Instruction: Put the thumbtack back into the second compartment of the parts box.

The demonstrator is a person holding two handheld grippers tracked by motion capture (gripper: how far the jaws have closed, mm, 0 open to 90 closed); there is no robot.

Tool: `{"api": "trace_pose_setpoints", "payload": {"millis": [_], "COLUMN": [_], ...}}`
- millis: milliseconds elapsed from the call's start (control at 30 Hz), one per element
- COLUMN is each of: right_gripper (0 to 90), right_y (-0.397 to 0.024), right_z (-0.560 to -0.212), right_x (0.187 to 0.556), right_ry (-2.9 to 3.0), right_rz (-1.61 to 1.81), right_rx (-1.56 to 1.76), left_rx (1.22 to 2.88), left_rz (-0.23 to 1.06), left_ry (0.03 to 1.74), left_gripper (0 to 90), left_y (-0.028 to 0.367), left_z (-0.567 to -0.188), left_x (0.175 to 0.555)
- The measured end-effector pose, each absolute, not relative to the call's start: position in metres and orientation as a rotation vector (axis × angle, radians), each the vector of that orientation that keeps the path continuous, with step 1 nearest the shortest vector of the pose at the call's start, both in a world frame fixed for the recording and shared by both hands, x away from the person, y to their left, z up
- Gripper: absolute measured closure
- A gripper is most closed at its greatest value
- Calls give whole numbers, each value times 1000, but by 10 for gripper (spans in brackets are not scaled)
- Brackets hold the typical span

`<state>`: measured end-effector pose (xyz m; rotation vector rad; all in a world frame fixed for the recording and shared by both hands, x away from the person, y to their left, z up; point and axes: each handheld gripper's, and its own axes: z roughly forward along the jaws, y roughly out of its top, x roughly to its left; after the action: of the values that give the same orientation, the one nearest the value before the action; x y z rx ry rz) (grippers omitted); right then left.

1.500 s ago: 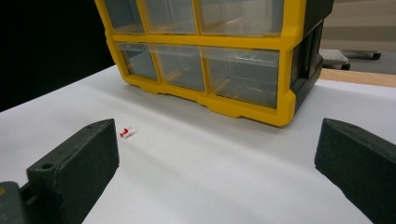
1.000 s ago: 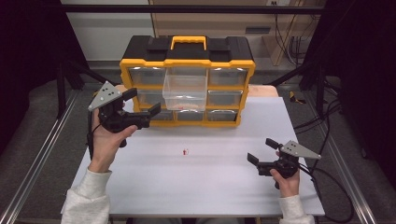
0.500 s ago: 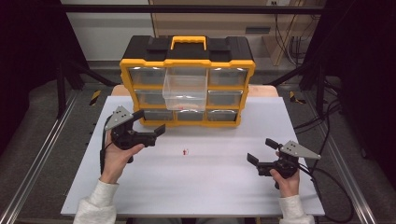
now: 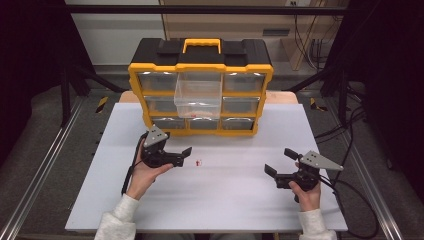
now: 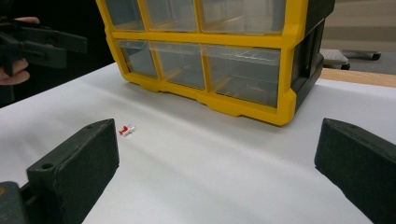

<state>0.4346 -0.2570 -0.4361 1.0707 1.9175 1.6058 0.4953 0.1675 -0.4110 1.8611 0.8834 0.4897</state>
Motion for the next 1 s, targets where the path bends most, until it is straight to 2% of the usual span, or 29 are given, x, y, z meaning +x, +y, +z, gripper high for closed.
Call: {"api": "trace_pose_setpoints", "payload": {"millis": [267, 600, 900, 1000], "right_gripper": [2, 3, 3, 3], "right_y": [-257, -257, -257, -257], "right_z": [-436, -436, -436, -436], "right_x": [435, 435, 435, 435], "right_ry": [1917, 1918, 1918, 1918], "right_rz": [1605, 1601, 1603, 1603], "right_rx": [1068, 1069, 1070, 1072], "left_rx": [1967, 2027, 2060, 2067], "left_rz": [467, 411, 409, 403], "left_ry": [910, 1038, 1068, 1070], "left_gripper": [39, 111, 261, 340], "left_y": [147, 139, 134, 131], "left_z": [-436, -464, -477, -478], "left_x": [505, 513, 511, 510]}}
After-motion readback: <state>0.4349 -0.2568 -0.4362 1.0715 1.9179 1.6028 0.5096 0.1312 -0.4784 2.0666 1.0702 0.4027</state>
